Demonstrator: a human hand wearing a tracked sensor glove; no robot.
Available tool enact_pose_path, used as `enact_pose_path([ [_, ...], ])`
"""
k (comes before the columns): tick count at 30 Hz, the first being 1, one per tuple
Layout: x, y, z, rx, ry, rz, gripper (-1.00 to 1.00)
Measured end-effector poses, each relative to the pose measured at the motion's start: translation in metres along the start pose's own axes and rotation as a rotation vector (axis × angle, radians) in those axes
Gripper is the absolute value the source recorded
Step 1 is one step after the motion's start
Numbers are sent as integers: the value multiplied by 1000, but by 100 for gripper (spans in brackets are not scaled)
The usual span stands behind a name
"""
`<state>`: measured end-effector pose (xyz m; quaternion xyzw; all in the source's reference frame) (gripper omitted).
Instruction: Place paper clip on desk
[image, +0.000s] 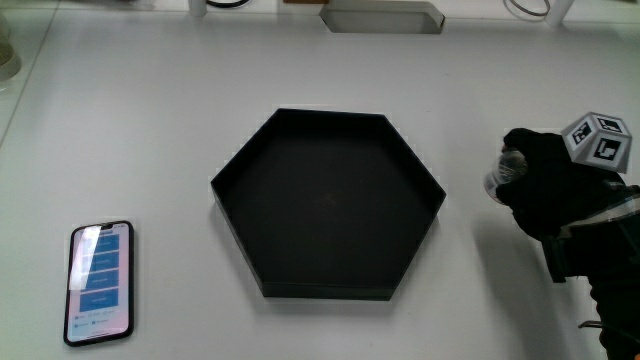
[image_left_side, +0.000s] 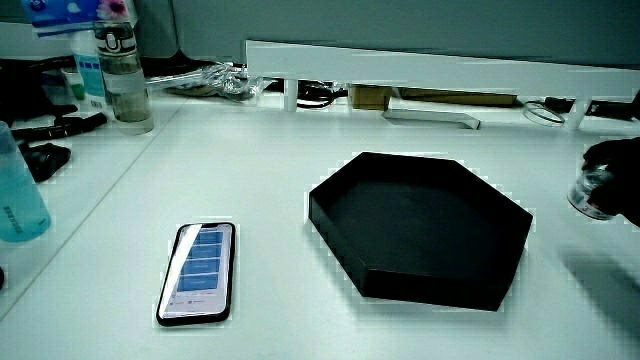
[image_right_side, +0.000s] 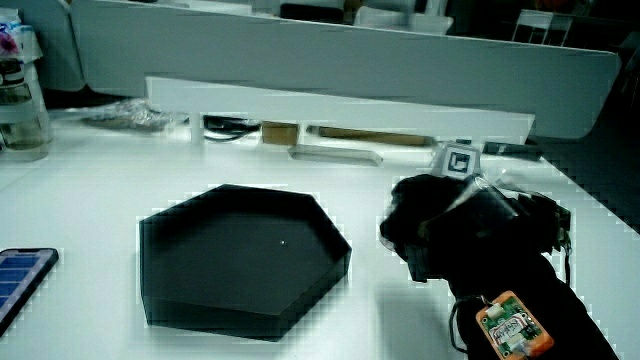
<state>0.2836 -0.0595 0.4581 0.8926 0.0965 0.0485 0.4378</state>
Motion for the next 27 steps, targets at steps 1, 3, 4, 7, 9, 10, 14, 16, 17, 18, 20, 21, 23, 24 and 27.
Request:
enact_pose_path([
  [1,7,4,-2,5,-15,-43,0],
  [3,11,3,-4,5,-3,-65,0],
  [4,10,2,-5,19,-22,-52,0],
  [7,12,6,-13,6,-32,-70,0],
  [9,11,8,-18,4,-60,-76,0],
  [10,9,8,-20,9,-68,-73,0],
  [14,6,10,-28,-14,-80,-63,0],
  [16,3,11,-31,-37,-86,-63,0],
  [17,3,12,-33,-28,-97,-74,0],
  [18,3,13,-34,-37,-97,-78,0],
  [20,4,14,-38,-58,-93,-74,0],
  [21,7,17,-40,-60,-102,-94,0],
  [23,9,17,-42,-60,-104,-106,0],
  [24,9,16,-44,-59,-106,-94,0],
  [27,10,18,-50,-71,-123,-103,0],
])
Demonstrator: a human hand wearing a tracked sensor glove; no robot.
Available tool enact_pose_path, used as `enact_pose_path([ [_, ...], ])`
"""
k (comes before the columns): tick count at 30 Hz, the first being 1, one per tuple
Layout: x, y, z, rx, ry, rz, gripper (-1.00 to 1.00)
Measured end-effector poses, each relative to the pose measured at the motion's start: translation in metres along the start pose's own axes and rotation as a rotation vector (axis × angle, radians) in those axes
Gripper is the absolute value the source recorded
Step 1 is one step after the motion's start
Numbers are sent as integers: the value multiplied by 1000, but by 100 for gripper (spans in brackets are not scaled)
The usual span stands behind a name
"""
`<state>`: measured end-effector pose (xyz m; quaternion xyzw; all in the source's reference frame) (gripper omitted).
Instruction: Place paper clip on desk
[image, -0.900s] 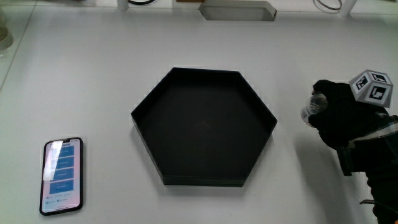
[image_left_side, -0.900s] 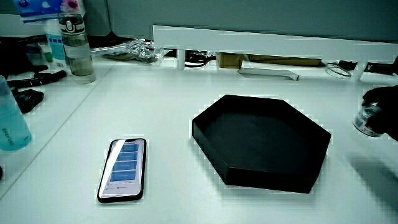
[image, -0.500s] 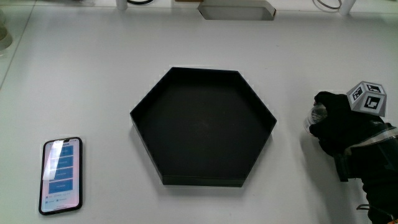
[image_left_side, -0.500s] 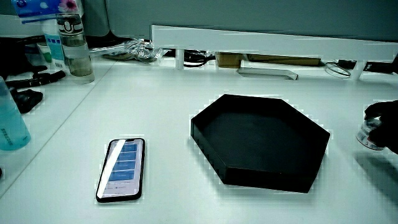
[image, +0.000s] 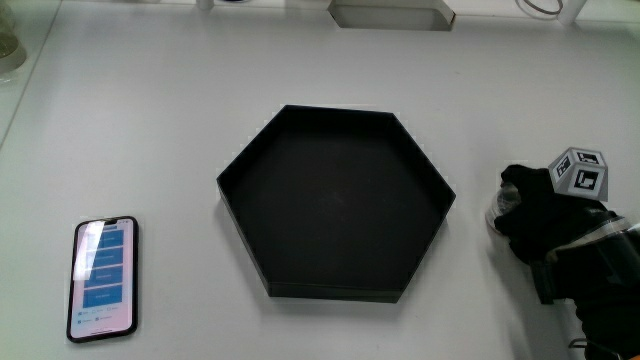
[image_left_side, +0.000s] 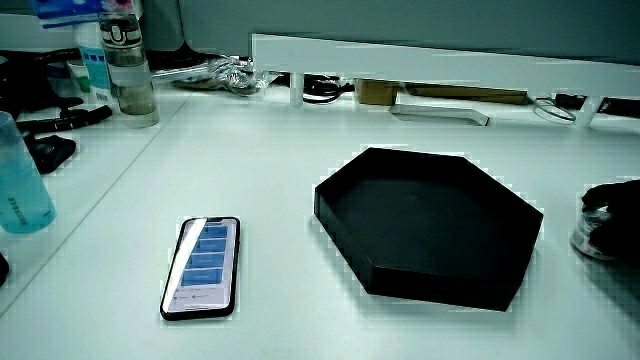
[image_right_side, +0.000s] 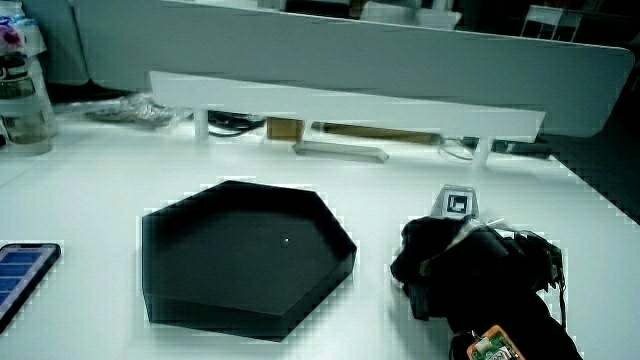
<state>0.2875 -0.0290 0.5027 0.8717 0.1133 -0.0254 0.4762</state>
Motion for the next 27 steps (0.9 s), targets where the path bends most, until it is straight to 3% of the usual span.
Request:
enact_pose_path([
  [1,1,4,-4,-25,-32,-14,0],
  [2,12,4,-3,-25,91,-8,0],
  [3,11,0,-1,-11,95,-1,0],
  [5,7,1,0,-25,60,2,0],
  [13,4,3,1,-38,35,-14,-57],
  [14,4,3,0,-59,33,-25,-64],
  [16,2,2,-2,-100,24,4,-79],
  [19,5,6,-9,-140,-25,-26,-100],
  [20,3,-1,-6,-147,-3,34,-100],
  [21,5,-4,-3,-94,-3,42,-100],
  [22,7,-6,-1,-98,3,43,-100],
  [23,9,-12,4,-64,44,85,-100],
  [25,15,-22,11,55,138,126,-100],
  [26,19,-31,17,175,162,98,-100],
  [27,22,-37,22,248,180,75,-100],
])
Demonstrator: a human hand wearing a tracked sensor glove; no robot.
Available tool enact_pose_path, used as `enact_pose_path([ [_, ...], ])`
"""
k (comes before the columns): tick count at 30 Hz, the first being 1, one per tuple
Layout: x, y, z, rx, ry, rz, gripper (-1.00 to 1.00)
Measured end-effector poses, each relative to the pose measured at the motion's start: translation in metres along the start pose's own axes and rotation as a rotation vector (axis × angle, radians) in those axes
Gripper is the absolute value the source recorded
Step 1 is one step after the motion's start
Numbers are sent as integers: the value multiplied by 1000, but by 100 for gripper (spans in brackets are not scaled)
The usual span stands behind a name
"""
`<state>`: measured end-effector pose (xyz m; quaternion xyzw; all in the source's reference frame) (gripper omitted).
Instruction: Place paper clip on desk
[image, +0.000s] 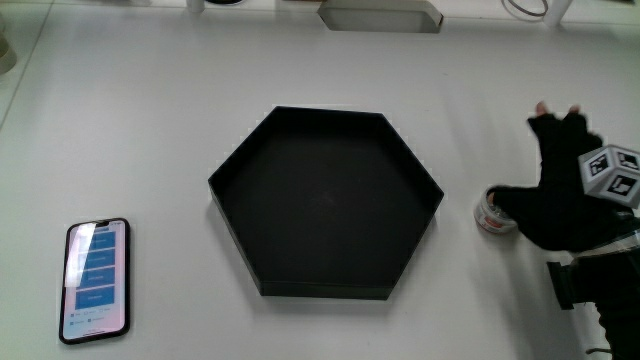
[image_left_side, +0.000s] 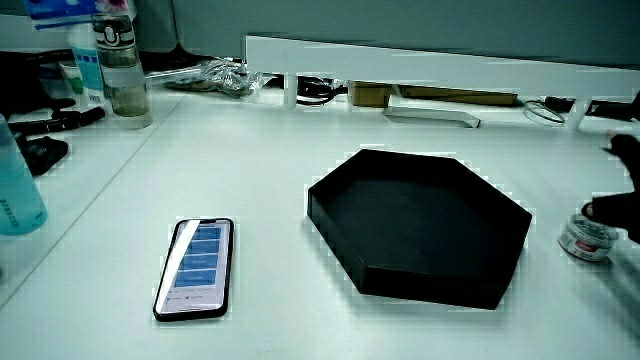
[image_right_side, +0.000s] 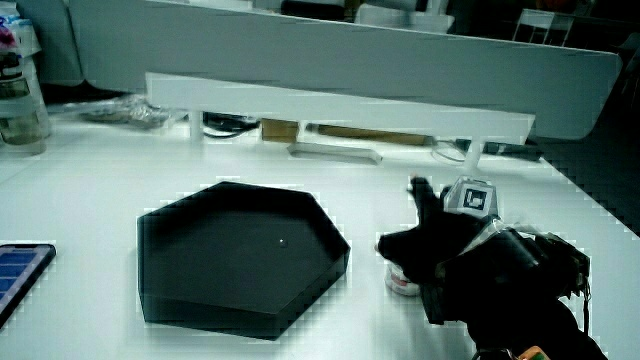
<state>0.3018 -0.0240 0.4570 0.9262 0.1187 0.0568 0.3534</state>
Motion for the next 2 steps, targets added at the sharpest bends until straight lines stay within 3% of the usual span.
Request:
enact_pose_path([
  [1,8,7,-1,31,18,-2,-100],
  [2,3,-2,8,40,36,-9,-100],
])
